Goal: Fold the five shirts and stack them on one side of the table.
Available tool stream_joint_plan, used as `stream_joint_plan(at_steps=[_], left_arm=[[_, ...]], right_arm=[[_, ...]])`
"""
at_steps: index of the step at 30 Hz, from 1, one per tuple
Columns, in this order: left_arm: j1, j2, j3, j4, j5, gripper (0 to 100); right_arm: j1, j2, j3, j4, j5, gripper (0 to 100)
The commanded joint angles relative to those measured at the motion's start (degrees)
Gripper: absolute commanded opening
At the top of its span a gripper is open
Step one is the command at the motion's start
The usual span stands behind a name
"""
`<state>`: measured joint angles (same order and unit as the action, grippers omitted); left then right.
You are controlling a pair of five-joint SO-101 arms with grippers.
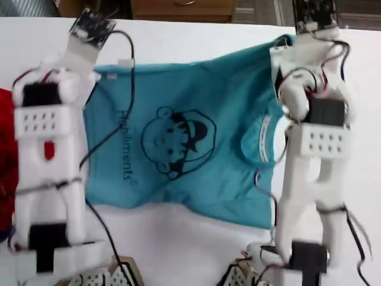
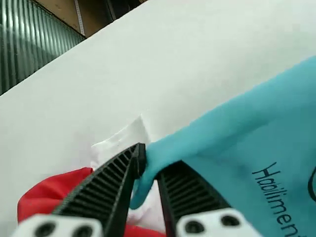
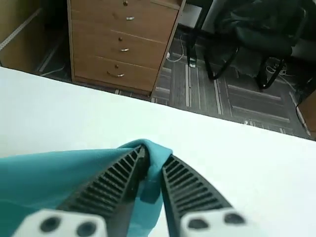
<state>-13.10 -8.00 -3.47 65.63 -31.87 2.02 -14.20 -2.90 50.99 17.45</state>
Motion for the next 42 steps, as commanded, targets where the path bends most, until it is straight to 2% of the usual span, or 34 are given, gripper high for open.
stream_joint_plan(at_steps=[1,9,16,34,42], left_arm=[[0.7,8.97,-13.67,-0.18,0.44,3],[0.79,27.34,-41.01,9.76,0.53,3],[3.16,35.96,-61.05,17.23,0.53,3],[3.25,52.22,-62.2,16.97,0.62,3],[3.25,52.92,-61.93,32.35,0.09,3]], right_arm=[[1.71,6.46,-9.05,-1.98,0.26,1.9],[1.63,21.14,-27.16,-1.1,0.18,1.9],[1.36,27.21,-38.24,1.89,0.18,1.9],[2.68,41.54,-38.95,7.16,0.35,1.9],[3.03,41.45,-39.3,26.68,0.35,1.9]])
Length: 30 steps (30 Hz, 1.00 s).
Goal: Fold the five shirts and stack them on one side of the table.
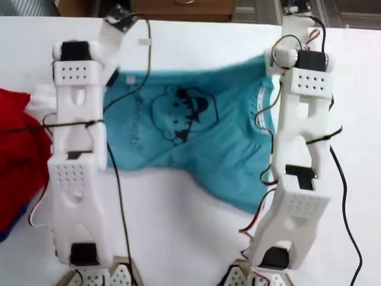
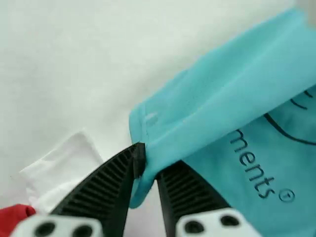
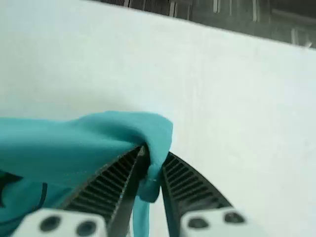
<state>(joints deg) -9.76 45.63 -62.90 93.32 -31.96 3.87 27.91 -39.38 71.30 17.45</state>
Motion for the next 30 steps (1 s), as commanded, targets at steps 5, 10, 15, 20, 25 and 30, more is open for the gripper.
stream_joint_plan(at_steps=[5,10,15,20,25,30], left_arm=[[-0.79,-0.79,-2.33,8.88,-1.32,3],[-0.62,-2.29,0.66,9.14,-1.23,3],[-0.44,-11.34,18.42,9.05,-1.76,3],[-0.88,-22.24,36.09,6.77,-1.93,3],[-1.76,-32.7,51.12,1.85,-2.02,3],[-1.76,-40.26,64.92,-4.84,-5.01,3]], right_arm=[[1.98,-0.66,-2.73,13.58,0.44,1.9],[1.98,-0.92,-2.81,20.62,0.53,1.9],[1.71,-4.62,-2.29,27.56,3.87,2.0],[2.95,-10.86,1.49,29.85,6.42,2.0],[2.86,-21.76,20.31,28.18,7.91,2.0],[3.12,-36.26,42.73,18.95,10.64,2.0]])
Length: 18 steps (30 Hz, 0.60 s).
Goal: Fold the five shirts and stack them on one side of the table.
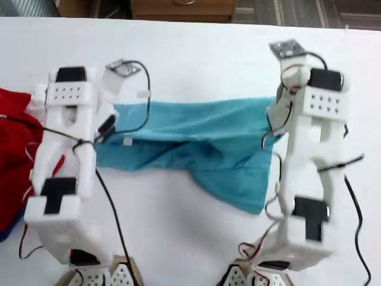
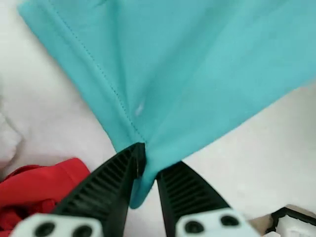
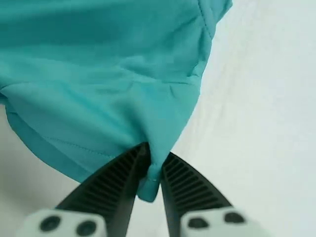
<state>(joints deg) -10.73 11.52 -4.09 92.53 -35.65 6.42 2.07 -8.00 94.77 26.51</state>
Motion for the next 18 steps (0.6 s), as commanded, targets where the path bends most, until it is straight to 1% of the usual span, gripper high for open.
stream_joint_plan(at_steps=[1,5,9,14,18], left_arm=[[-0.88,-6.86,8.57,-5.63,-1.41,3],[-2.02,-7.56,14.9,-10.64,-1.49,3],[-3.6,-7.56,18.42,-15.38,-1.49,3],[-3.69,-7.47,22.81,-19.69,-1.49,3],[-3.6,-7.47,26.51,-24.62,-1.49,3]], right_arm=[[0.48,-13.23,15.91,-6.11,1.93,2.0],[0.75,-22.2,31.21,-12.79,3.43,2.0],[0.75,-27.3,41.49,-17.36,4.4,2.0],[0.84,-28.35,47.3,-21.67,4.4,2.0],[0.84,-28.35,50.11,-24.75,4.4,2.0]])
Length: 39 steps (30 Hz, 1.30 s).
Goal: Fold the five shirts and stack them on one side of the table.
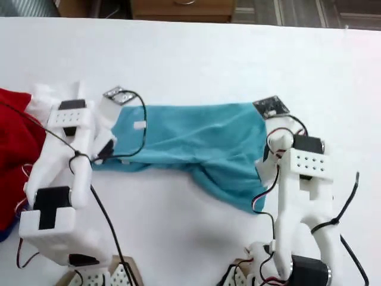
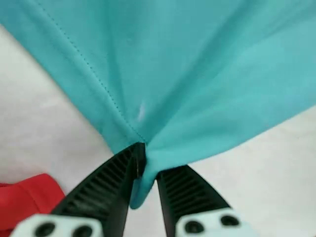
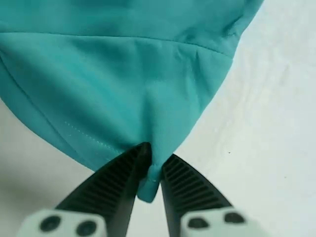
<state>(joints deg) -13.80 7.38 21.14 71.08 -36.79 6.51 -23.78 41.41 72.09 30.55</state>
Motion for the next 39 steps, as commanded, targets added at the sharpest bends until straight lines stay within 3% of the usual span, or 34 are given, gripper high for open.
stream_joint_plan(at_steps=[1,5,11,19,21,23,26,32,39], left_arm=[[-0.7,-3.34,1.8,-4.04,-0.35,3],[-0.88,-3.96,1.8,-2.73,-0.35,4],[-3.87,-4.04,-8.75,6.33,-0.35,19],[-6.77,-3.6,-30.02,17.85,-0.18,19],[-6.33,-3.52,-32.4,17.41,0.35,13],[-4.84,-3.52,-32.66,14.24,2.55,1],[-1.93,-3.08,-31.52,8.62,8.44,2],[5.27,8.26,-32.75,-0.62,13.71,3],[5.8,27.96,-47.96,-0.97,16.62,3]], right_arm=[[0.75,-2.51,1.23,-2.33,0.35,2.0],[0.66,-2.86,1.23,-0.75,0.35,6.1],[0.4,-3.03,-6.24,6.9,0.35,18.9],[0.66,-2.51,-25.23,13.93,-0.35,18.9],[0.4,-2.24,-27.6,10.77,-3.08,13.5],[-0.57,-1.19,-28.75,5.41,-7.12,0.7],[-3.74,3.47,-29.19,-0.66,-9.58,2.3],[-9.36,19.21,-31.12,-10.86,-9.93,1.9],[-9.1,36.09,-42.55,-12.53,-10.02,1.9]])
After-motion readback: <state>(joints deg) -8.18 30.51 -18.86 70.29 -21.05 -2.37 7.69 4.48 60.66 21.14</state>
